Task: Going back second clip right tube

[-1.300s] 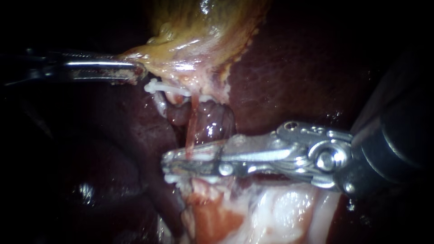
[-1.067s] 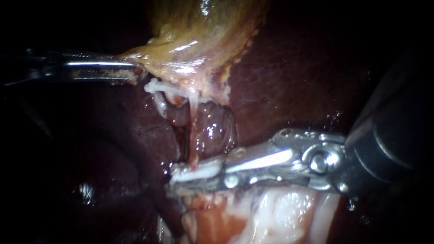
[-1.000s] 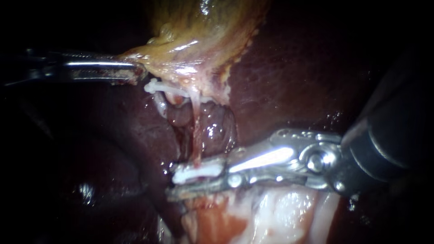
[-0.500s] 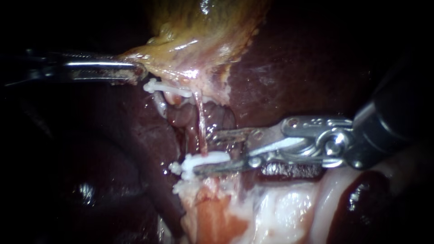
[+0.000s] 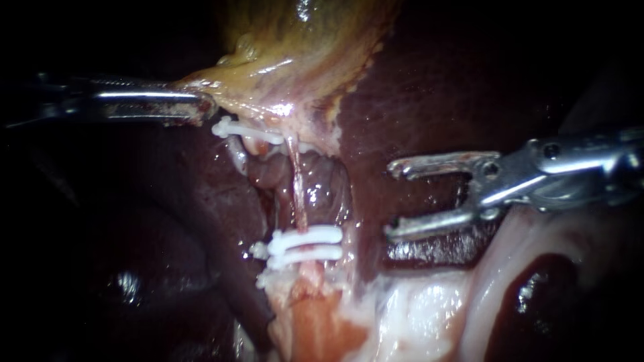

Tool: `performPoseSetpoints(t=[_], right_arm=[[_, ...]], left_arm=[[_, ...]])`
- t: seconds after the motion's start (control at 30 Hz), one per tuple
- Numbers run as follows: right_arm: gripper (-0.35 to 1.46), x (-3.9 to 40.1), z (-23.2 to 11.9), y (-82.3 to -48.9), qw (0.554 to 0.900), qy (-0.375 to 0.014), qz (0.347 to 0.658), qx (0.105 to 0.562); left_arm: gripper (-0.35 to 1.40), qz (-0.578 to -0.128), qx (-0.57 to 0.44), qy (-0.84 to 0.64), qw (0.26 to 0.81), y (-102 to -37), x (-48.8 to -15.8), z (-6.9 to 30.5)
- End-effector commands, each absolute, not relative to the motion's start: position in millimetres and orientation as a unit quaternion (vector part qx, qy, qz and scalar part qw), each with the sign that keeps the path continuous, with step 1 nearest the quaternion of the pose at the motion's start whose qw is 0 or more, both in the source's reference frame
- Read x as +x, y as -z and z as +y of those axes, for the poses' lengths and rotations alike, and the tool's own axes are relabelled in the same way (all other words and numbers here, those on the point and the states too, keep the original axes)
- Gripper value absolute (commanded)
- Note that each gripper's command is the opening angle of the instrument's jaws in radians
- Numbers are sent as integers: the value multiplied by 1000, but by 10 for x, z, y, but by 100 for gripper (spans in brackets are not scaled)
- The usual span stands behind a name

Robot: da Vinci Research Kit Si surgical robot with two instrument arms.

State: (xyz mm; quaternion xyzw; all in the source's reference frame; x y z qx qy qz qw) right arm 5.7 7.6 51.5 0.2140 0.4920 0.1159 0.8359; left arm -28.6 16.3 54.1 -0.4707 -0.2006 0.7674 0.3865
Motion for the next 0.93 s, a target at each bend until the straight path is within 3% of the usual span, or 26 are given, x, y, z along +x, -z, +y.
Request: performPoseSetpoints(t=[0.03,0.53,0.93], right_arm=[[50,53,75,-515,836,-112,493,212],[50,48,75,-515,837,-104,495,208],[50,56,76,-515,835,-108,492,220]], left_arm=[[-35,-200,-473,-766,387,-541,-288,163],[-35,-200,-503,-749,382,-564,-329,148],[-35,-202,-506,-747,380,-564,-325,146]])
